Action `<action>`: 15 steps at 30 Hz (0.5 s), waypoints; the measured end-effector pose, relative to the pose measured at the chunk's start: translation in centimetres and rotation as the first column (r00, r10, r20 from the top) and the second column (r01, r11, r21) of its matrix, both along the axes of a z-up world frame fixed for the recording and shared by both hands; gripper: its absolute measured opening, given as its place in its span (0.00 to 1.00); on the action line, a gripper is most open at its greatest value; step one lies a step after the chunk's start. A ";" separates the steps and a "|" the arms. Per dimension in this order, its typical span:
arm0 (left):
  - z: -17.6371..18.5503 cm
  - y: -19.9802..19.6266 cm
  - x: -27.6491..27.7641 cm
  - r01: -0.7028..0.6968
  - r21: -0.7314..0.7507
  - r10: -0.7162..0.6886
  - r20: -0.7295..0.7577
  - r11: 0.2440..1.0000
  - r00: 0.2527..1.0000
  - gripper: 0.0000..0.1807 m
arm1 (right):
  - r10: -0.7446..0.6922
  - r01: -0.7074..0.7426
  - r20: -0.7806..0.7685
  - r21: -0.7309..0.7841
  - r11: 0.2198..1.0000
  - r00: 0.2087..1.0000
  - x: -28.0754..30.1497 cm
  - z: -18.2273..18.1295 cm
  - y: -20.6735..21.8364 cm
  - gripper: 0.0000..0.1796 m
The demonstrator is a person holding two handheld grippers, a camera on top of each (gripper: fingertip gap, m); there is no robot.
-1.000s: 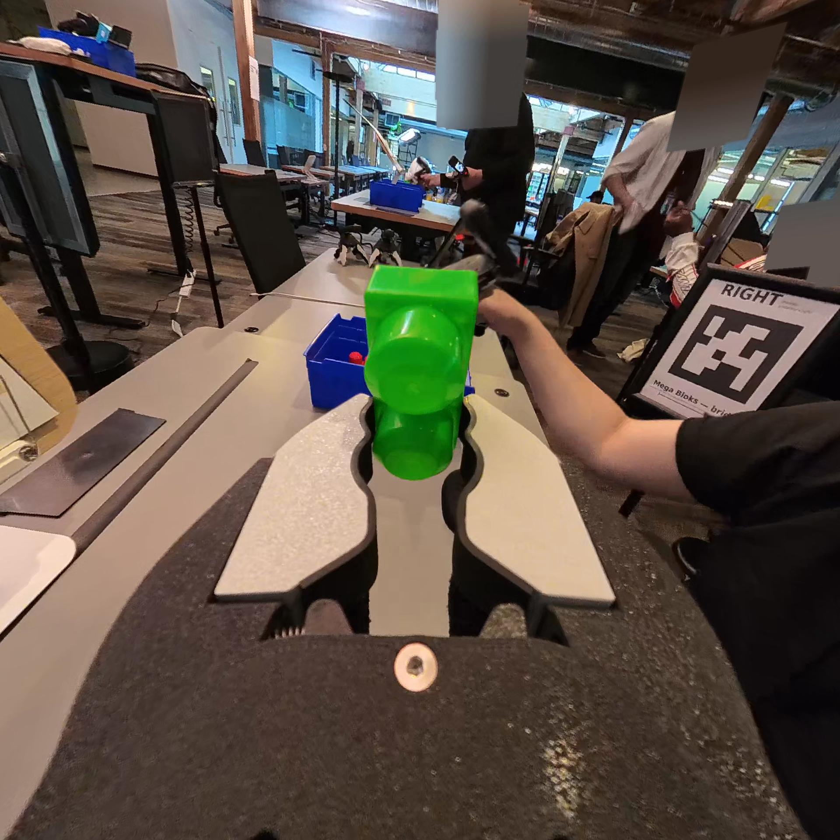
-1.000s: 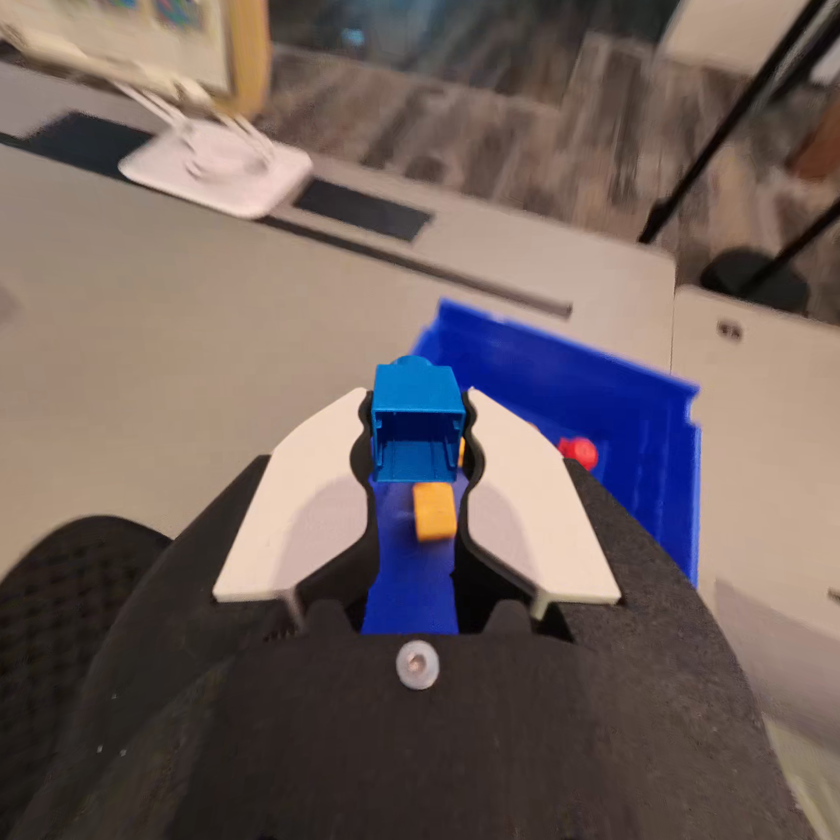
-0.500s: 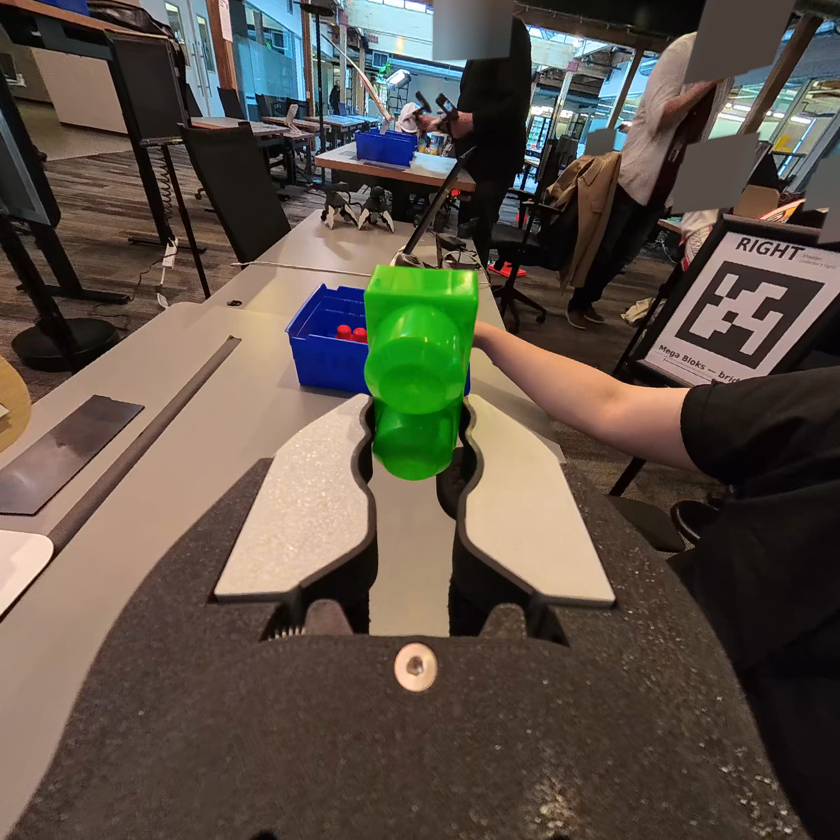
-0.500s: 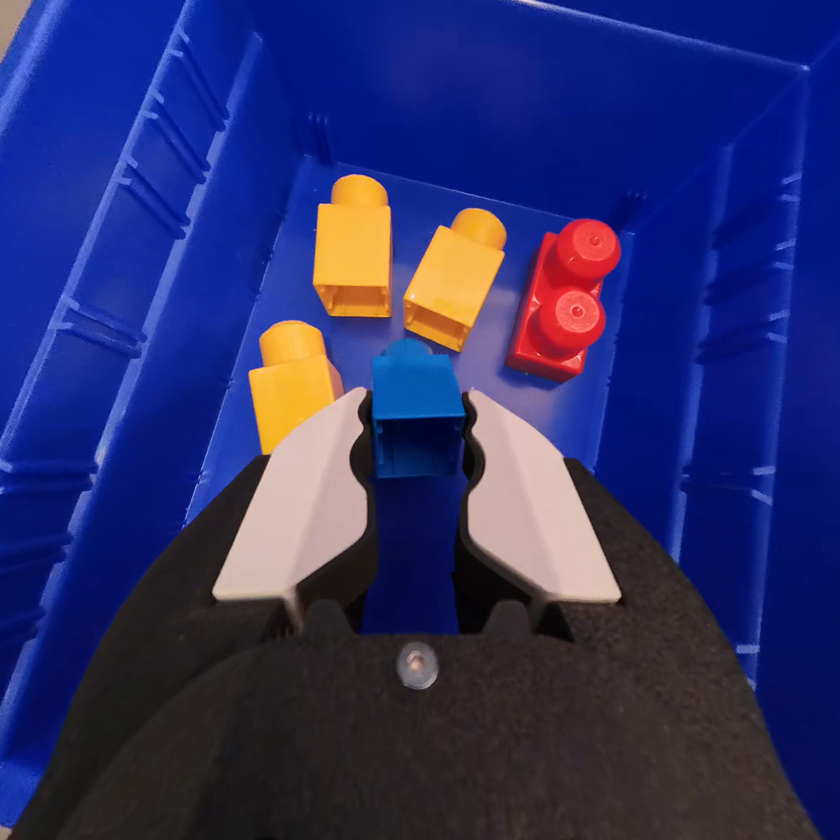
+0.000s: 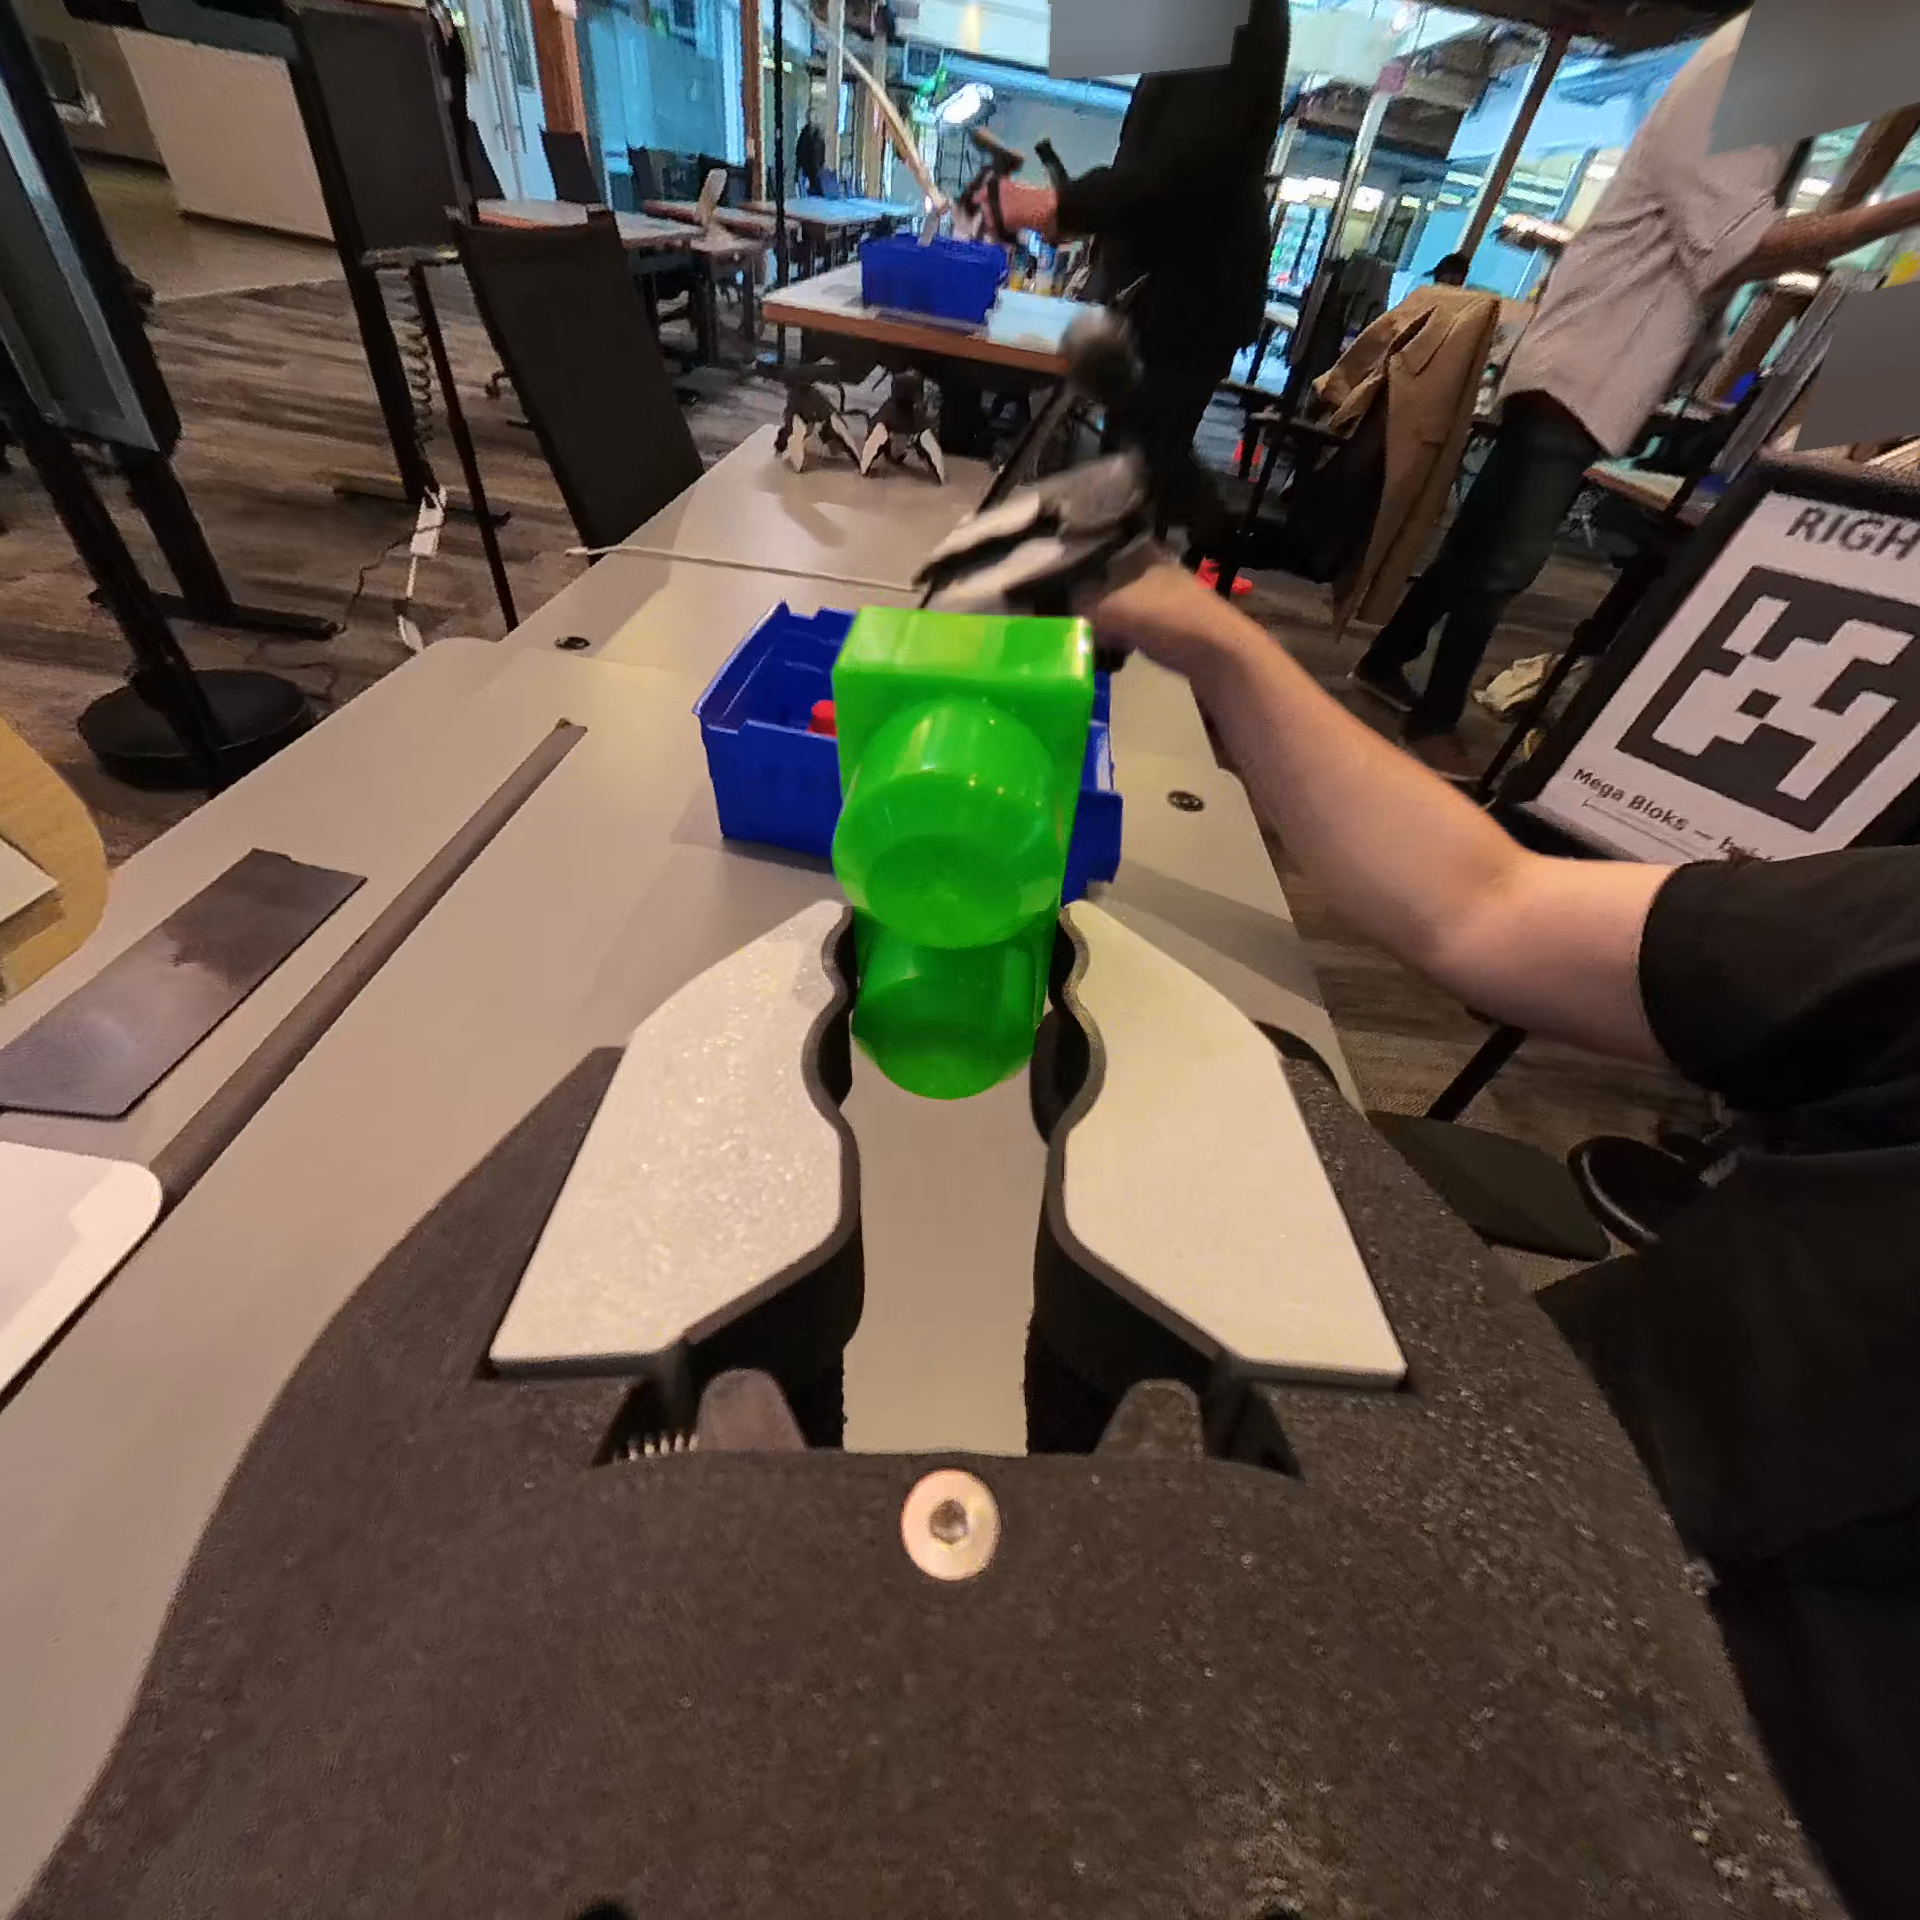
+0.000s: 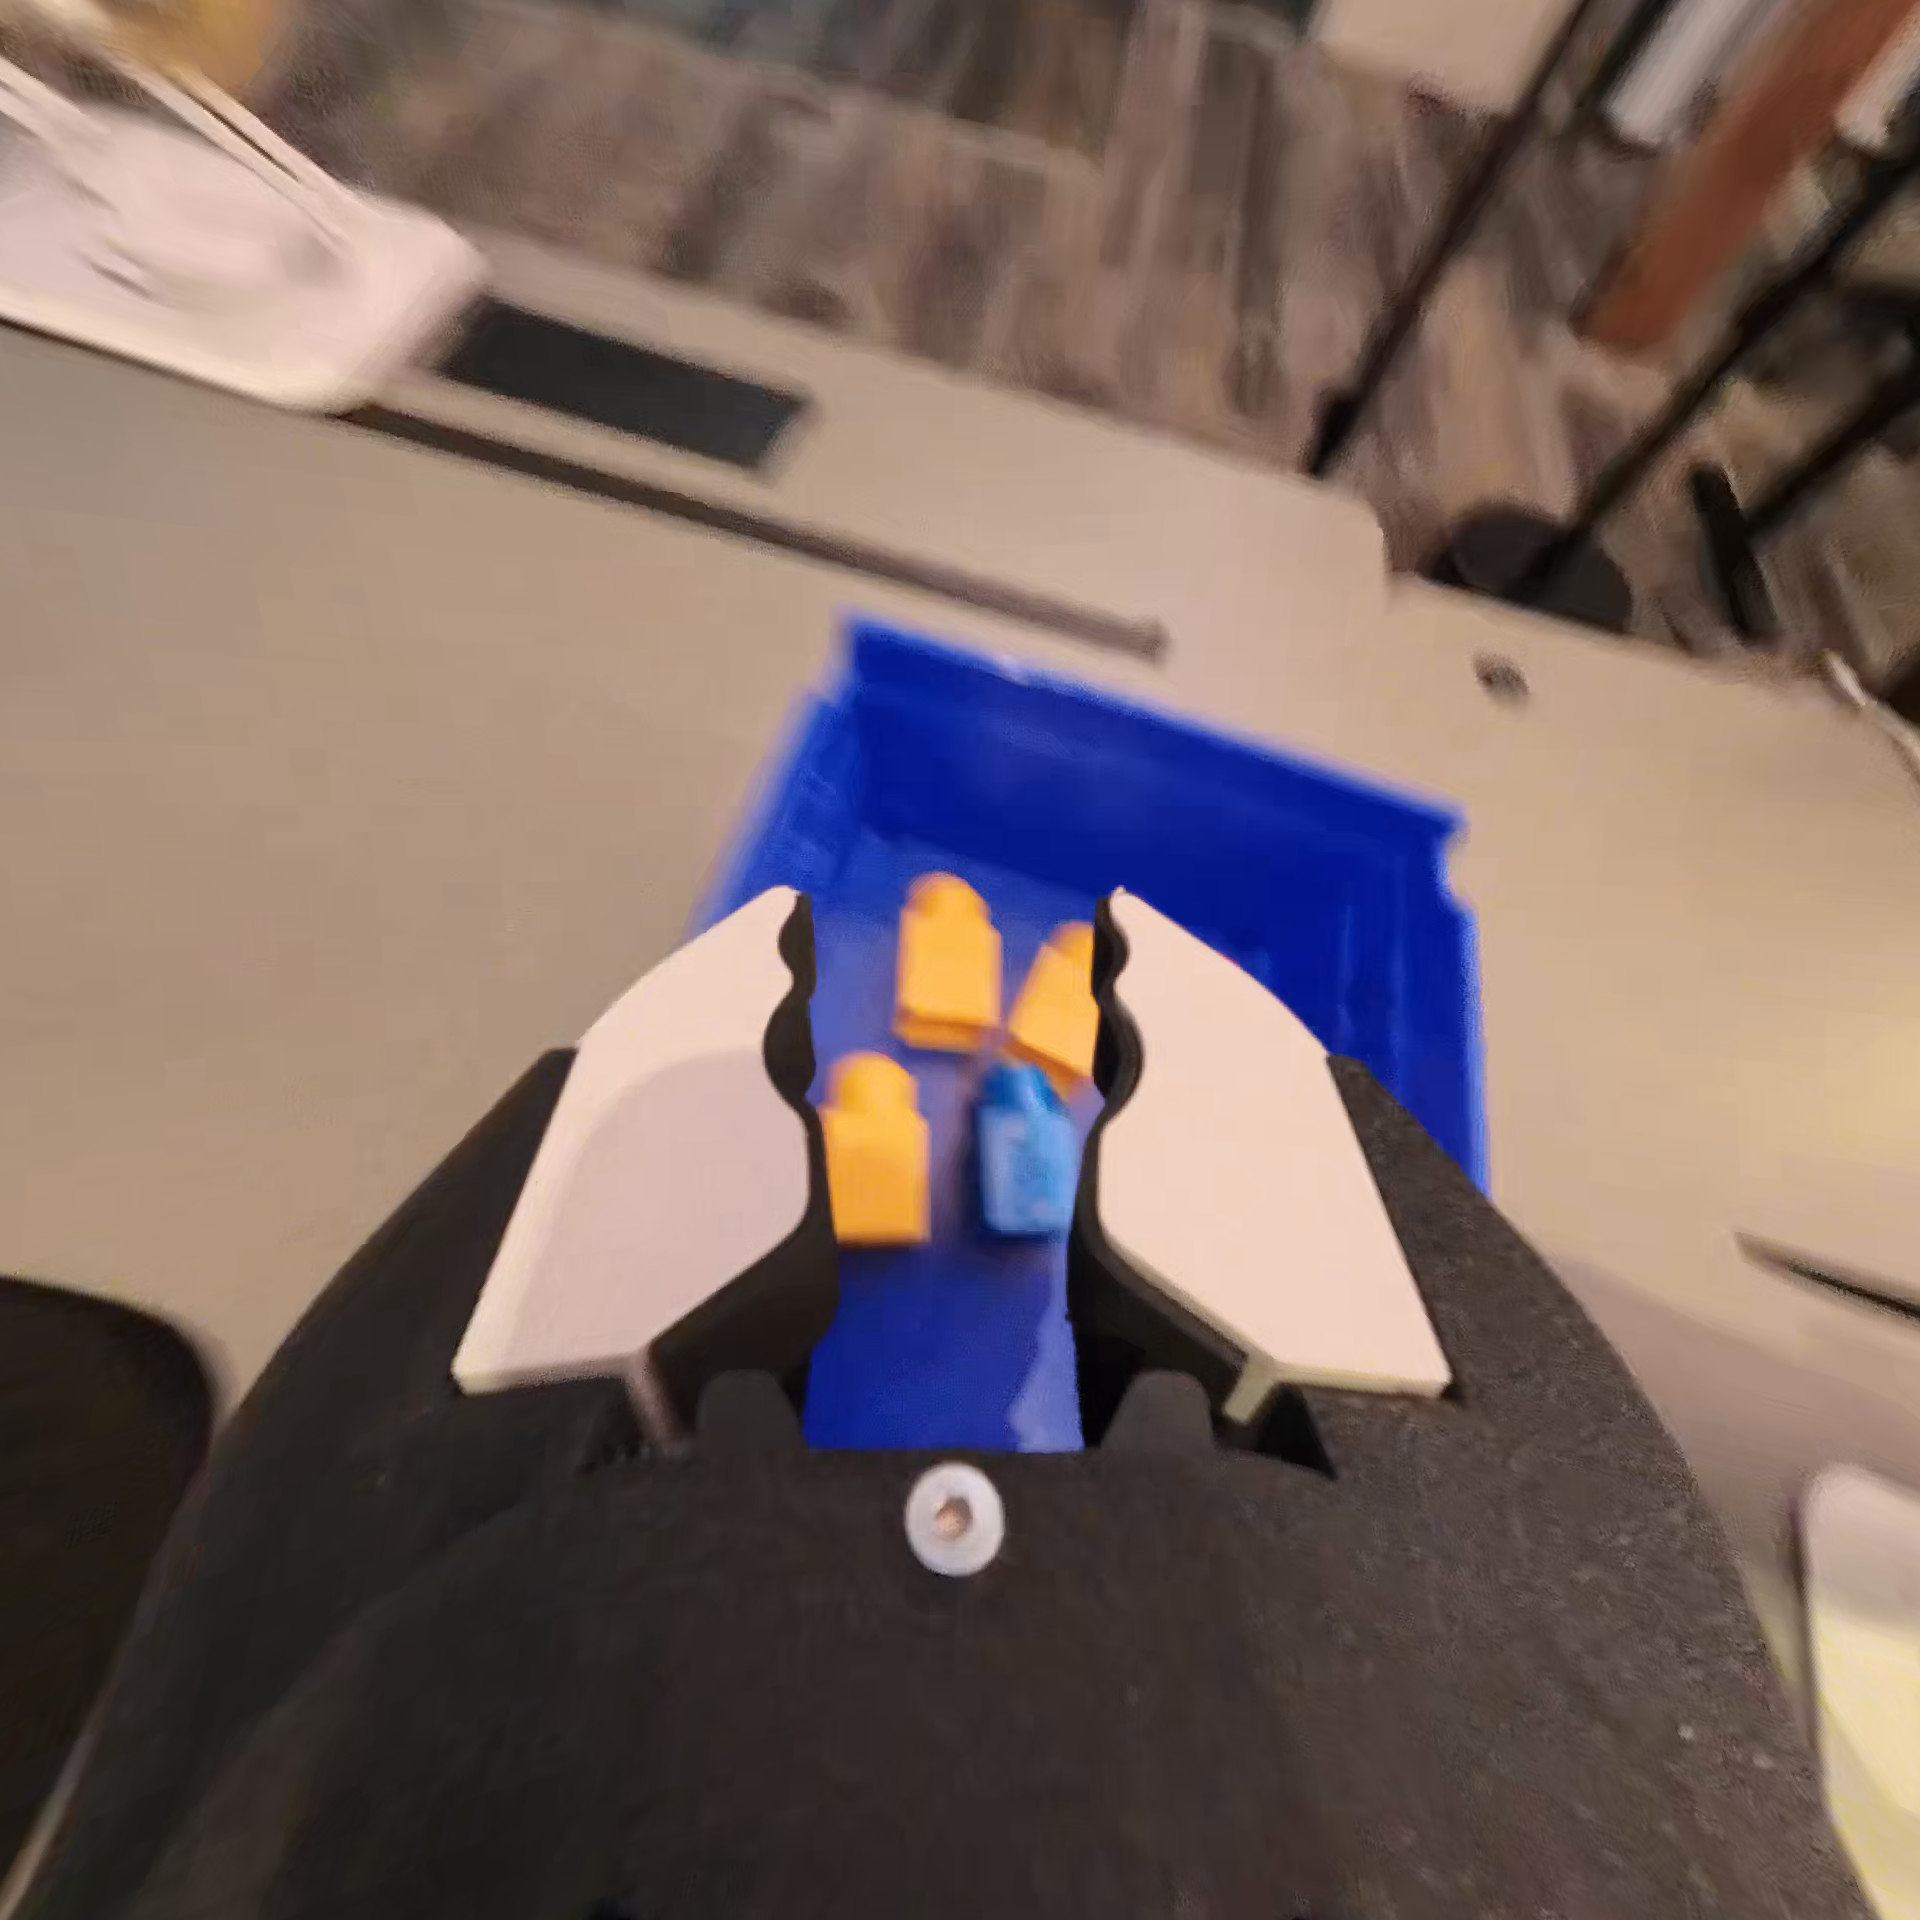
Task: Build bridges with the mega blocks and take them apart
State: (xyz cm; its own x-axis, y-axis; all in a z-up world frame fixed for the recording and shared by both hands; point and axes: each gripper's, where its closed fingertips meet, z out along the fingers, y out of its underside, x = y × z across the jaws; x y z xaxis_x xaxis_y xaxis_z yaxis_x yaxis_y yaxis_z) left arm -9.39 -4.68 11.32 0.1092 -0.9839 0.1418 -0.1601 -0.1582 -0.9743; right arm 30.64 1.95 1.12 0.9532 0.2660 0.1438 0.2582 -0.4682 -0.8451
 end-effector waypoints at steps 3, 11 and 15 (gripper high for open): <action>-1.1 -0.5 1.7 0.037 -0.019 -0.038 -0.032 0.999 0.999 0.19 | 0.324 -0.312 -0.100 0.116 0.943 0.941 -10.3 6.6 -1.7 0.30; -3.7 -1.8 4.7 0.105 -0.052 -0.110 -0.120 0.993 0.987 0.19 | 0.841 -0.817 -0.181 0.206 0.539 0.509 -31.1 11.8 -8.0 0.33; -4.4 -2.2 5.2 0.121 -0.048 -0.127 -0.161 0.992 0.979 0.19 | 0.869 -0.866 -0.182 0.126 0.484 0.460 -34.6 10.3 -7.9 0.34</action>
